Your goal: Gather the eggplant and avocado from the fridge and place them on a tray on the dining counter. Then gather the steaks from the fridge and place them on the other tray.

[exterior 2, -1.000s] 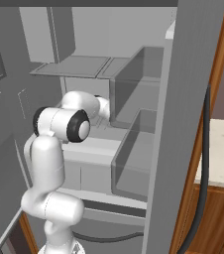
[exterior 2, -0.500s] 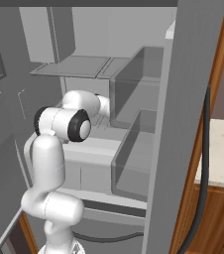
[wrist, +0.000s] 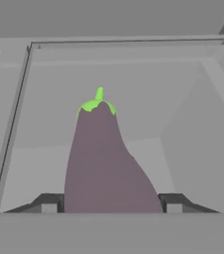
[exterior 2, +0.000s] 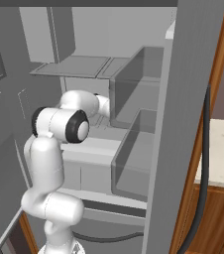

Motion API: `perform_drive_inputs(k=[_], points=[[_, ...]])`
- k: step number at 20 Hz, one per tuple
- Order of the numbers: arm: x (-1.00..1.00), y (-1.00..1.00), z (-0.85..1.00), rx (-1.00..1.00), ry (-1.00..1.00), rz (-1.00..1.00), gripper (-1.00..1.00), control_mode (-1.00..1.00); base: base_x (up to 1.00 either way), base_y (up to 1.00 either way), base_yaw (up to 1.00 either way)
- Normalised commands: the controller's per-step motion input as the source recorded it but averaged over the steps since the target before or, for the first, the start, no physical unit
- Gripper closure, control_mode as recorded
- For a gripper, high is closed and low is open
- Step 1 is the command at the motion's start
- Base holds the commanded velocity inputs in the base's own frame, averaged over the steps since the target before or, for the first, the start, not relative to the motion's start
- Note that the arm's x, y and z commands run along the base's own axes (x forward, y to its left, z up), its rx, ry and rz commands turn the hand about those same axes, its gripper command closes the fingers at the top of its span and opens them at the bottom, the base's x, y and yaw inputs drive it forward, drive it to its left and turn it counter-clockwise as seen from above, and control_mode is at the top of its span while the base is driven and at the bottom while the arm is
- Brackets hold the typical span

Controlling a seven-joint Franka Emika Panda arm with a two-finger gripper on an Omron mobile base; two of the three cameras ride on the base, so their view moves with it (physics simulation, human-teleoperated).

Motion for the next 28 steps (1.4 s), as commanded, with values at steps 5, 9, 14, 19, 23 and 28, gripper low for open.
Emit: perform_drive_inputs(k=[5,9,14,19,23,28], points=[[-0.17,0.0,0.01,0.0,0.0,0.0,1.0,-1.0,0.0,0.0,0.0],[-0.11,0.0,0.0,0.0,0.0,0.0,1.0,-1.0,0.0,0.0,0.0],[-0.25,0.02,0.08,0.0,0.0,0.0,1.0,-1.0,0.0,0.0,0.0],[-0.35,0.13,0.18,0.0,0.0,0.0,1.0,-1.0,0.0,0.0,0.0],[-0.56,0.19,0.12,0.0,0.0,0.0,1.0,-1.0,0.0,0.0,0.0],[-0.43,0.29,0.0,0.0,-0.1,0.01,1.0,-1.0,0.0,0.0,0.0]])
